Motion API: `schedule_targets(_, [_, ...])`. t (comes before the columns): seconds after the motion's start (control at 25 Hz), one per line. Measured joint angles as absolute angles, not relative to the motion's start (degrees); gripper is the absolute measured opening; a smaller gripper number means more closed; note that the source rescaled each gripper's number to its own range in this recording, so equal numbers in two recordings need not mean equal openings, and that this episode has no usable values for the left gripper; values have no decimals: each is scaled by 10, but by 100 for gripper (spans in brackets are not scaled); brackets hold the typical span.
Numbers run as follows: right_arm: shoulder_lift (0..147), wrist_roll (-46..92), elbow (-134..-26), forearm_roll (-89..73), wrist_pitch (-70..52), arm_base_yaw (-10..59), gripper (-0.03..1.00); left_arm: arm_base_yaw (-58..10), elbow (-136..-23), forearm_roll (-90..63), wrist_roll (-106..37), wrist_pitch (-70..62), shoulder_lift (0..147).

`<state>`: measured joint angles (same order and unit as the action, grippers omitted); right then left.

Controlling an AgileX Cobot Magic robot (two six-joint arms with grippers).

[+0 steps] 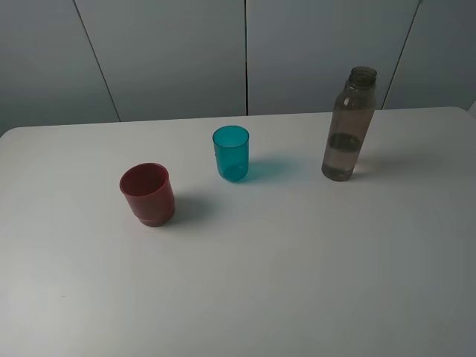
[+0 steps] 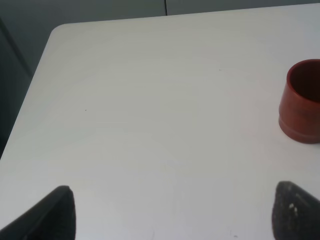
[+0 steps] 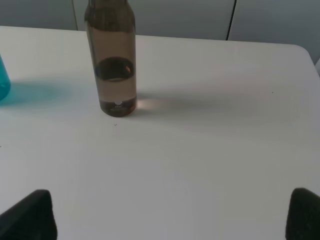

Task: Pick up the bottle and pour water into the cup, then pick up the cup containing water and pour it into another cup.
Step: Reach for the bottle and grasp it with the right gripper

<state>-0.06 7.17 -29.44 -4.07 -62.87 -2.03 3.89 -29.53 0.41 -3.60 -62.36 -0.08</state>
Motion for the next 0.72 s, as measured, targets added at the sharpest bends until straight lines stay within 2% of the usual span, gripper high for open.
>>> schedule_targets(0.72, [-1, 72, -294, -41, -629, -20, 100, 39, -295, 4, -36, -624, -1])
